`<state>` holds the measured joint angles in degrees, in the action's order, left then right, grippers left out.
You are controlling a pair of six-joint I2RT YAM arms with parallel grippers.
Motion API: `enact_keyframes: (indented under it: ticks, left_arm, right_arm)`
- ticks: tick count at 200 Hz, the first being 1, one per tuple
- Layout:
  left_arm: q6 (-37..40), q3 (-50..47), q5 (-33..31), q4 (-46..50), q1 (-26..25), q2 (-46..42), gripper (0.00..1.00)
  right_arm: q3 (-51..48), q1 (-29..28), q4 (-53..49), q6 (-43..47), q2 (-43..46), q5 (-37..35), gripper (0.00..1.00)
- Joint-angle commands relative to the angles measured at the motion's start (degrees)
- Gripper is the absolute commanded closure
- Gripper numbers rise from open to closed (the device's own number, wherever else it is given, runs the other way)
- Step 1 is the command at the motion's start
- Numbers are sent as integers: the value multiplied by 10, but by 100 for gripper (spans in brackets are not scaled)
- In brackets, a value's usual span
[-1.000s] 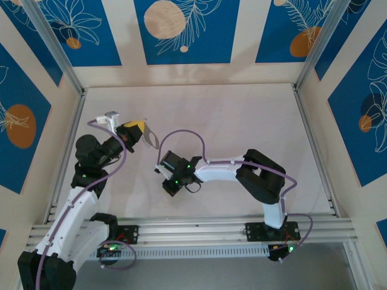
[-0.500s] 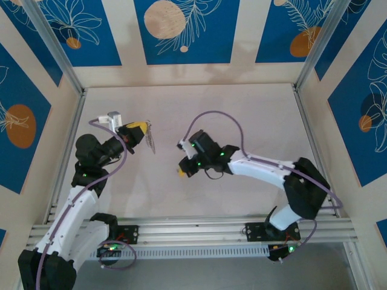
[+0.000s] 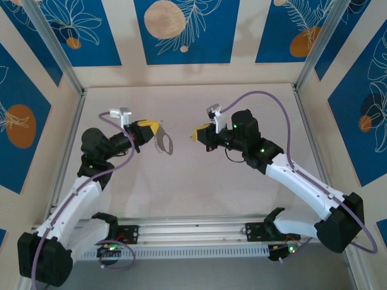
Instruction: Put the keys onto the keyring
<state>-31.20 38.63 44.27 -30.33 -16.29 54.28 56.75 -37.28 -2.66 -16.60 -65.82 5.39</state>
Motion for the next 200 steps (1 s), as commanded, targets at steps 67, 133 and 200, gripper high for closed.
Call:
enact_keyframes:
  ticks: [67, 133, 200]
  left_arm:
    - [164, 114, -76, 80, -138, 92, 100]
    - [226, 162, -115, 145, -180, 134, 100]
    - [249, 168, -147, 151, -191, 139, 100]
  right_arm:
    - [-36, 21, 125, 20, 48, 34, 100]
    - [-54, 19, 125, 27, 71, 43, 100]
    - [-65, 20, 102, 35, 92, 49, 100]
